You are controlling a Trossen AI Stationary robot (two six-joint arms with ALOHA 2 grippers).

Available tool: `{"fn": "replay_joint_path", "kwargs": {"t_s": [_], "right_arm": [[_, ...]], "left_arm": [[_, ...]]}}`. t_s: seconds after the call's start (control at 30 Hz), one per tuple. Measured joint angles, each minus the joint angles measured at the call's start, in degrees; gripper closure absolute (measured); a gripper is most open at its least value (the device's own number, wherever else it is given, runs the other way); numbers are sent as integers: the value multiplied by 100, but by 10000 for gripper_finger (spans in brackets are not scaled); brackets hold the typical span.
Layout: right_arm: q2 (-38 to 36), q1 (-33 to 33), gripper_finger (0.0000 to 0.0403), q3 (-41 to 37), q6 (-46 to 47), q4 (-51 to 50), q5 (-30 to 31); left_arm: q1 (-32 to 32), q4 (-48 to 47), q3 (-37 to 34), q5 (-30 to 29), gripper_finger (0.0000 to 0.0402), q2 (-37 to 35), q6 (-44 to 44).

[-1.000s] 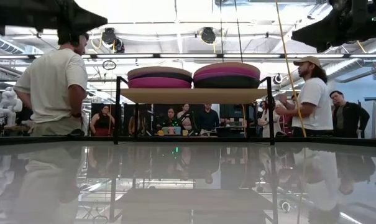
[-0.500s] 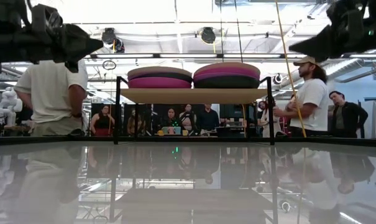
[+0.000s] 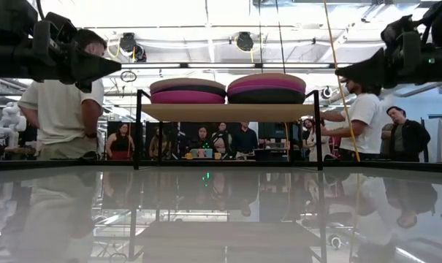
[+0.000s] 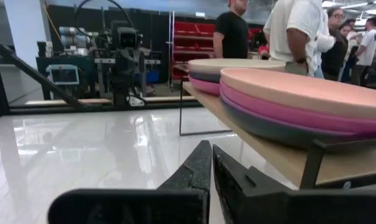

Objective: Place and stack plates onto a shelf
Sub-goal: Return to Home Position

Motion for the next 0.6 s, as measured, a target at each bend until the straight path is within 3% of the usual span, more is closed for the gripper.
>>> {"fn": "replay_joint_path", "kwargs": {"t_s": [0.6], "right_arm": [[1,0,401,-21,103,-1,6]], "left_arm": [[0,-241,0,-7,398,0,47]]}}
